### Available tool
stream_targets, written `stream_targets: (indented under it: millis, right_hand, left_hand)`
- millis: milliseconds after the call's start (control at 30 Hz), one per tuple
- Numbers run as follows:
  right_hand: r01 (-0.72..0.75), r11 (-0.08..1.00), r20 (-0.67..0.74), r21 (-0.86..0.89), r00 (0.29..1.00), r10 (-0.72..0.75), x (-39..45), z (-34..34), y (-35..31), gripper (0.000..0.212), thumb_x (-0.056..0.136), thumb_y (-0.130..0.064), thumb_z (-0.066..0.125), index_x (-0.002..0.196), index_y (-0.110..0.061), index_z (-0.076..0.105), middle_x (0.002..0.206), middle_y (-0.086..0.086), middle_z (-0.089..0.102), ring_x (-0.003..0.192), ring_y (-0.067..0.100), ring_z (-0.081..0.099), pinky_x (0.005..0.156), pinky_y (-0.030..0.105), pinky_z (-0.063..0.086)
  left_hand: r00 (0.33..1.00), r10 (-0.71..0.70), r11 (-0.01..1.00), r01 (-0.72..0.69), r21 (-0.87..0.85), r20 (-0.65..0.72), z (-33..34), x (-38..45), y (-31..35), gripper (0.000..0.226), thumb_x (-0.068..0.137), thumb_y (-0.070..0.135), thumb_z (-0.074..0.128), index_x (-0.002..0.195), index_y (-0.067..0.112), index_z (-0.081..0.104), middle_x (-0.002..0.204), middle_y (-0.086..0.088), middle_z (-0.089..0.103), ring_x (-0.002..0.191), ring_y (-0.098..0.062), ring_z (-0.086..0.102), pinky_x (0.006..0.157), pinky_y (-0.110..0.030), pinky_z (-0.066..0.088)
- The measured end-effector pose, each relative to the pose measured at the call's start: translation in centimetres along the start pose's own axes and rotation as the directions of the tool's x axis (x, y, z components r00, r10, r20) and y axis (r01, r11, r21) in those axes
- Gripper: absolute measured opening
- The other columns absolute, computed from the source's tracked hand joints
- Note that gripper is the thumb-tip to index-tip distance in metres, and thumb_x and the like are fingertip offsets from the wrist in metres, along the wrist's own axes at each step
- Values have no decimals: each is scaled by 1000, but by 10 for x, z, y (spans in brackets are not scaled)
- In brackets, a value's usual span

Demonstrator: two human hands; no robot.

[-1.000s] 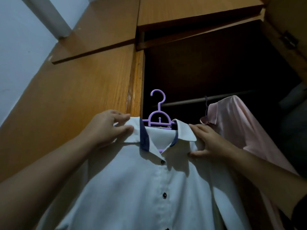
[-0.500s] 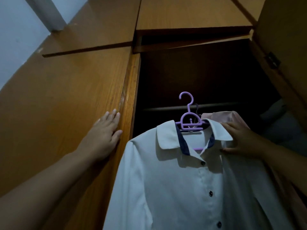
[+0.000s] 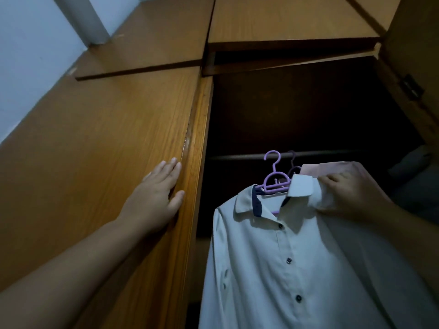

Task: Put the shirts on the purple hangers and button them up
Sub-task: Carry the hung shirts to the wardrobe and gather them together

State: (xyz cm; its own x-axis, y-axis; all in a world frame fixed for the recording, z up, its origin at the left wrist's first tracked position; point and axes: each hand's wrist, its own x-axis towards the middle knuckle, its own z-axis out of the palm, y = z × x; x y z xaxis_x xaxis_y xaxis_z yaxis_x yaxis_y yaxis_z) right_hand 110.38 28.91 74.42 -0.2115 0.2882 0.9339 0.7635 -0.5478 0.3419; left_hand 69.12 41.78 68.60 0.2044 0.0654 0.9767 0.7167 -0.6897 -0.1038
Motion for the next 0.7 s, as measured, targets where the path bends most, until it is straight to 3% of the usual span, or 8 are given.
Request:
stream_targets:
  millis: [100, 200, 400, 700]
  right_hand:
    - [-86, 996, 13, -28, 996, 86, 15, 3, -25, 78, 60, -70, 57, 117, -16, 60, 113, 6, 65, 103, 29, 61, 74, 35, 46]
    - [-165, 983, 13, -82, 986, 167, 27, 9, -45, 78, 70, -69, 55, 129, -20, 45, 127, -1, 55, 117, 20, 51, 81, 32, 39]
    - [-268, 957, 30, -113, 962, 273, 53, 25, -66, 70, 78, -55, 56, 132, -13, 38, 128, 2, 52, 119, 21, 47, 82, 31, 37]
    - [-307, 935, -11, -175, 951, 310, 91, 45, -68, 47, 84, -47, 53, 120, -17, 51, 119, 1, 57, 110, 21, 49, 82, 32, 36]
  left_hand:
    - [1000, 9, 1000, -9, -1, 7, -1, 0, -2, 66, 98, 46, 34, 151, 23, 4, 156, 13, -5, 139, 0, -8, 117, -28, 3]
    - [1000, 16, 1000, -16, -16, 2, -1, 1, -3, 80, 79, 60, 21, 149, 26, 2, 150, 19, -7, 136, 3, -9, 114, -24, 3]
    - [997, 33, 995, -40, -89, -77, 4, 0, -9, 83, 65, 69, 14, 141, 38, 3, 147, 26, 0, 136, 7, -4, 113, -24, 9]
    - [985, 39, 980, -71, -188, -169, 11, 1, -14, 74, 66, 69, 25, 136, 46, 16, 144, 33, 12, 136, 11, 5, 112, -26, 18]
